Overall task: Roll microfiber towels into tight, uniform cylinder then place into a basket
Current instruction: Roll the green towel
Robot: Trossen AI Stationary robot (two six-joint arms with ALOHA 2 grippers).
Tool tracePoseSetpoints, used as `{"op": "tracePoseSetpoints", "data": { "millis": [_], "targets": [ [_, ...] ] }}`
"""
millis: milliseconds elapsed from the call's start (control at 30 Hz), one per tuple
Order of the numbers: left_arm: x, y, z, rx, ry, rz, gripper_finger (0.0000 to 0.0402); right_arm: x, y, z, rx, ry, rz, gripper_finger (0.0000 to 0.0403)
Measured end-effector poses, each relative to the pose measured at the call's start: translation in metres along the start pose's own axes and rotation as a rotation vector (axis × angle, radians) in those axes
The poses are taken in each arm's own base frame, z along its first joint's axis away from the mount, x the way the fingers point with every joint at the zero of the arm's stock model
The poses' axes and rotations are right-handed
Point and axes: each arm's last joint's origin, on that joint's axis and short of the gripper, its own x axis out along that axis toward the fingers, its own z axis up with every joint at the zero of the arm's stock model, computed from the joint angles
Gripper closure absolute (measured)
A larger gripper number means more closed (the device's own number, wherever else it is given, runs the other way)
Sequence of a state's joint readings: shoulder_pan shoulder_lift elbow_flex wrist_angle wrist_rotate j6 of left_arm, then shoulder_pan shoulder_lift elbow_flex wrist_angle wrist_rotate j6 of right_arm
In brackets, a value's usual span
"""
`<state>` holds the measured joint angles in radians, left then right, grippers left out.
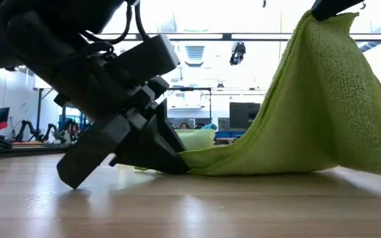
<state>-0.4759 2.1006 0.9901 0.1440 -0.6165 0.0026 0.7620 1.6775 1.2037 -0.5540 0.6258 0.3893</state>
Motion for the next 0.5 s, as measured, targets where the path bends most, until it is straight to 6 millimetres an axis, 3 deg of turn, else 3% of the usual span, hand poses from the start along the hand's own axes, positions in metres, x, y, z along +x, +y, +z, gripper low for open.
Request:
{"op": "tracePoseSetpoints", "data": {
  "millis": [67, 200, 500],
  "targets": [
    [0.0, 0.0, 0.0, 0.001, 0.0, 0.011, 0.0324, 0.0, 0.0, 0.0, -0.006, 0.003, -0.002, 0.0394],
    [-0.002, 0.001, -0.001, 0.005, 0.017, 0.023, 0.0389, 0.0, -0.001, -0.003, -0.023, 0.022, -0.012, 0.0394],
    [-0.017, 0.012, -0.006, 0.05, 0.129, 0.061, 0.0401, 0.0, -0.004, -0.017, -0.062, 0.178, 0.046, 0.0394]
  ]
}}
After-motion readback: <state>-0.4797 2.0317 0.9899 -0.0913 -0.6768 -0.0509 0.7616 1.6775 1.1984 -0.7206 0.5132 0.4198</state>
